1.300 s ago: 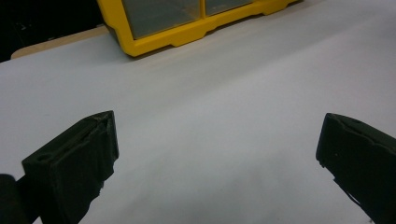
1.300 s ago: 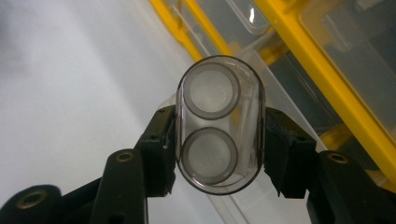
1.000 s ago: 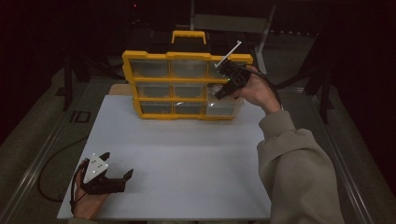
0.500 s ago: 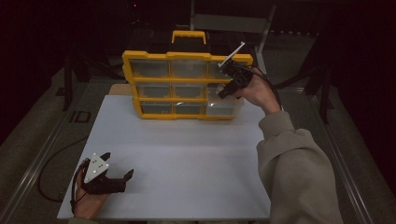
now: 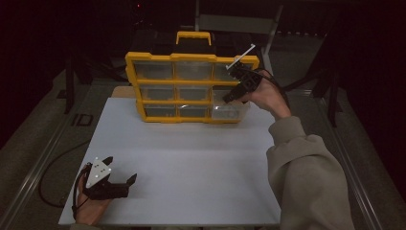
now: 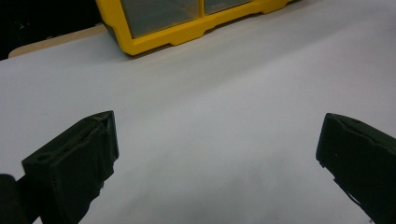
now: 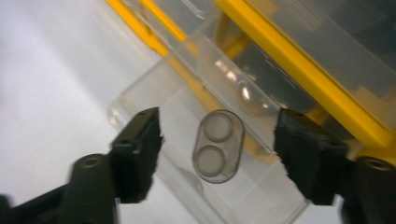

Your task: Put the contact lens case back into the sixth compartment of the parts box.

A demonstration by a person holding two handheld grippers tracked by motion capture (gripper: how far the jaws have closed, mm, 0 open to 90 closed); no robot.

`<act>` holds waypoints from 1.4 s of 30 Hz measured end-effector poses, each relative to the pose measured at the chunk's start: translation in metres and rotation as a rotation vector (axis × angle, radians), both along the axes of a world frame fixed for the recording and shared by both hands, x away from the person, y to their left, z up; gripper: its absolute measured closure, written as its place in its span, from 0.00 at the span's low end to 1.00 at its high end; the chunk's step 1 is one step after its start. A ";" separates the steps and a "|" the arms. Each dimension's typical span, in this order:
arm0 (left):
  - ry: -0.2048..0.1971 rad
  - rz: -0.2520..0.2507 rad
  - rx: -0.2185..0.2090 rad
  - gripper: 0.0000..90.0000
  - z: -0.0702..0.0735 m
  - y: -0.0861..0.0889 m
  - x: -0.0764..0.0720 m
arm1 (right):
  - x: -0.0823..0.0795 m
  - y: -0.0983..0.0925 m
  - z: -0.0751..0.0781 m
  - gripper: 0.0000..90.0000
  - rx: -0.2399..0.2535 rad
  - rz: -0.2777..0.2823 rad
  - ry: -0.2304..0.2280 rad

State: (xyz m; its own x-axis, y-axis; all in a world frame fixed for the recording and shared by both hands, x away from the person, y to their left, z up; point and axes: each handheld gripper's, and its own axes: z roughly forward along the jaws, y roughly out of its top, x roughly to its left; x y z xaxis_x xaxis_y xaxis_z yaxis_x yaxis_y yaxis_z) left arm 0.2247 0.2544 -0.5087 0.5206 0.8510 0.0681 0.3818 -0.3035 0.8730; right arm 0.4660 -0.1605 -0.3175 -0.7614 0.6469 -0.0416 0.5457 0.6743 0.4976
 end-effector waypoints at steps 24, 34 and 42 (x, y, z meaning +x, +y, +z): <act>-0.005 0.011 -0.012 0.00 0.001 0.001 0.001 | -0.072 -0.021 -0.023 0.11 0.025 0.125 -0.097; -0.010 0.016 -0.024 0.00 0.002 0.001 0.001 | -0.110 -0.044 -0.061 0.11 0.037 0.084 -0.154; -0.024 0.017 -0.036 0.00 0.004 0.001 0.003 | -0.139 -0.064 -0.095 0.11 0.107 0.011 -0.235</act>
State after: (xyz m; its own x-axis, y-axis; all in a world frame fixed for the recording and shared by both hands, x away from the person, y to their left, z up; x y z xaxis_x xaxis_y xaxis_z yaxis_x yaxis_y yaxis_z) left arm 0.2282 0.2556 -0.5046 0.5047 0.8618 0.0496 0.3657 -0.2655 0.8920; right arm 0.3272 -0.2242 -0.4129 -0.7458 0.6491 -0.1498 0.4000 0.6162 0.6785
